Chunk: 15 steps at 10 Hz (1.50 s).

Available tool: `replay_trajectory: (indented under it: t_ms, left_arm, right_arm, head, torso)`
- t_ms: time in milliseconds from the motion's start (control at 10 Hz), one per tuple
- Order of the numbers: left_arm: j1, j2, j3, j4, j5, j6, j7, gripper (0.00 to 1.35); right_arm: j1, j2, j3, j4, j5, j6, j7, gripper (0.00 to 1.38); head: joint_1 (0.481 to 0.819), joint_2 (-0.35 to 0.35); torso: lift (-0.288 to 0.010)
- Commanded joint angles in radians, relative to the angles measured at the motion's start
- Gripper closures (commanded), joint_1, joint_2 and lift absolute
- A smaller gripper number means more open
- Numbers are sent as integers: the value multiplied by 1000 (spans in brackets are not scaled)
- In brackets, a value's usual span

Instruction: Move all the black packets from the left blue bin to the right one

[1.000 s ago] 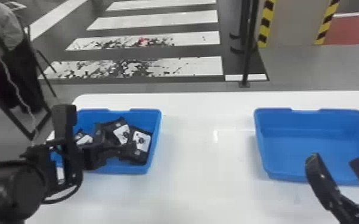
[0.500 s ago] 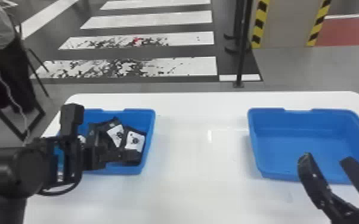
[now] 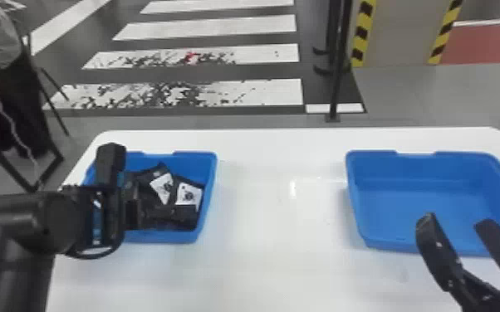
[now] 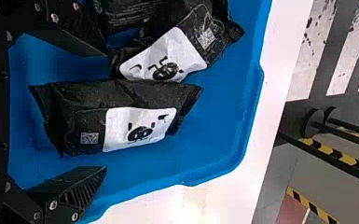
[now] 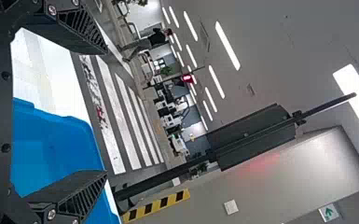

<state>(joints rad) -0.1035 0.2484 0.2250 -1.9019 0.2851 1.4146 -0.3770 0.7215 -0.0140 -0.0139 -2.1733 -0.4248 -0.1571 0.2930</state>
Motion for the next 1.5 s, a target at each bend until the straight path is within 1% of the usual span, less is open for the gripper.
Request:
replay_trajectory:
  t_ms: [0, 100, 200, 300, 400, 500, 600, 700, 900, 1000, 1200, 1400]
  left_arm:
    - [-12, 2, -12, 33, 12, -8, -7, 222]
    - [-24, 8, -26, 70, 26, -23, -26, 352]
    - [-32, 12, -34, 87, 40, -23, -36, 711]
    - [-24, 11, -30, 87, 54, -26, -39, 984]
    - [-19, 12, -34, 87, 42, -43, -48, 1231]
    - [-22, 15, -36, 82, 2, -57, -74, 1205]
    - [-9, 22, -40, 45, -8, -57, -82, 1205]
    - [13, 22, -30, -19, -8, -40, -83, 1207]
    - [72, 37, -18, -158, -6, -16, -97, 1207]
    - [111, 37, 4, -232, -2, -11, -100, 1205]
    - [187, 35, 16, -347, 48, -21, -119, 1207]
    - [246, 23, 2, -421, 100, -33, -142, 1205]
  right_arm:
    - [0, -1, 0, 0, 0, 0, 0, 117]
    - [0, 0, 0, 2, -2, 0, 0, 116]
    - [0, 0, 2, 2, -2, 0, 0, 116]
    - [0, 0, 2, 2, -4, 0, 0, 116]
    - [0, 0, 2, 2, -4, 0, 0, 116]
    - [0, -1, 2, 2, -4, 0, 0, 116]
    - [0, -1, 2, 2, -4, 0, 0, 116]
    - [0, -1, 2, 2, -6, 0, 0, 116]
    - [0, -3, 4, 0, -6, 0, 0, 116]
    - [-2, -4, 8, -2, -6, 0, 0, 116]
    - [-5, -8, 16, -2, -8, 0, 0, 114]
    - [-10, -11, 26, -7, -14, 5, 5, 116]
  head:
    - [695, 122]
    - [695, 115]
    - [695, 105]
    - [695, 96]
    - [695, 94]
    - [695, 90]
    - [695, 91]
    - [695, 96]
    - [695, 98]
    - [695, 98]
    - [695, 100]
    - [695, 78]
  torso:
    - [-185]
    - [-185]
    - [-185]
    - [-185]
    - [-185]
    - [-185]
    - [-185]
    - [-185]
    - [-185]
    - [-185]
    - [-185]
    - [-185]
